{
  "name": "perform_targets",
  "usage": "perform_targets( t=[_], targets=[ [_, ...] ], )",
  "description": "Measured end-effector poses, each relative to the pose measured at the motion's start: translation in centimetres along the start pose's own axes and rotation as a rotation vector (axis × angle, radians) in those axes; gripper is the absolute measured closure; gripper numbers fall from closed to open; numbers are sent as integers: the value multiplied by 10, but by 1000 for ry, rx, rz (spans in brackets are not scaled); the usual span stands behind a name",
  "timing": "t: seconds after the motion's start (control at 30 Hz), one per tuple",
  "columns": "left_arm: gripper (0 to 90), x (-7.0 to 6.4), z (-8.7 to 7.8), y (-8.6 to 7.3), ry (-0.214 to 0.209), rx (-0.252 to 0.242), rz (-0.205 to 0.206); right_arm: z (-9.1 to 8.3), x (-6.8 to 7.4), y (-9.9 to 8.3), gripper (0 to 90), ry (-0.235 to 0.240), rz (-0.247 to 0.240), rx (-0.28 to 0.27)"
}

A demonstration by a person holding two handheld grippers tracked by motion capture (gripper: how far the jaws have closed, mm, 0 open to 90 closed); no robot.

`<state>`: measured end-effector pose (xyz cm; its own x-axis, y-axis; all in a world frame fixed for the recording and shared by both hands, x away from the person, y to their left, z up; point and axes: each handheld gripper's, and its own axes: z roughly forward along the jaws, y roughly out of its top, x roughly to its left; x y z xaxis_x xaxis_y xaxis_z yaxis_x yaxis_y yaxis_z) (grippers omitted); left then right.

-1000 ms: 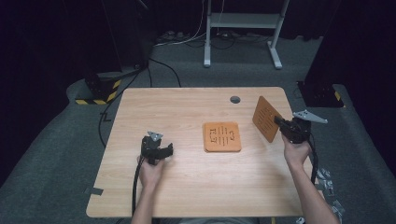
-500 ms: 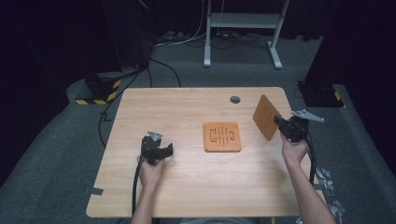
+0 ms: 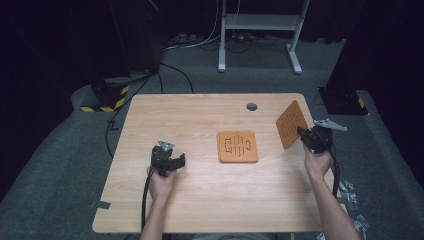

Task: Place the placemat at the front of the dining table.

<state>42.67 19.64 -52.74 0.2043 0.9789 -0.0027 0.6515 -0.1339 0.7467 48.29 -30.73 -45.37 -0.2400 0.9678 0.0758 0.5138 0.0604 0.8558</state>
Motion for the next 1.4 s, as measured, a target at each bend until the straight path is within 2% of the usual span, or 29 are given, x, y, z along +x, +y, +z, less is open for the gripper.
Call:
perform_targets(
  t=[0.13,0.37,0.53,0.73,0.83,0.87,0.97,1.03,1.07,1.27,1.4],
  targets=[
    [262,0,0,0,1,0,-1,0,-8,-2,775,10,44,12],
    [262,0,0,0,0,-1,-1,3,-12,-4,719,-25,34,29],
    [260,0,0,0,0,-1,0,6,-19,-5,680,-44,64,45],
    [260,0,0,0,0,0,0,9,-20,-7,625,-75,44,67],
    [260,0,0,0,0,0,0,9,-20,-8,600,-85,51,83],
    [260,0,0,0,0,-1,0,11,-21,-8,594,-95,46,69],
    [260,0,0,0,0,-1,0,10,-23,-8,580,-92,53,92],
    [259,0,0,0,0,-1,0,12,-24,-9,568,-105,51,80],
    [260,0,0,0,0,-1,0,11,-25,-9,557,-102,45,95],
    [260,0,0,0,0,-1,0,16,-27,-12,478,-133,55,103],
    [259,0,0,0,0,0,0,16,-30,-12,431,-124,63,120]
  ],
)
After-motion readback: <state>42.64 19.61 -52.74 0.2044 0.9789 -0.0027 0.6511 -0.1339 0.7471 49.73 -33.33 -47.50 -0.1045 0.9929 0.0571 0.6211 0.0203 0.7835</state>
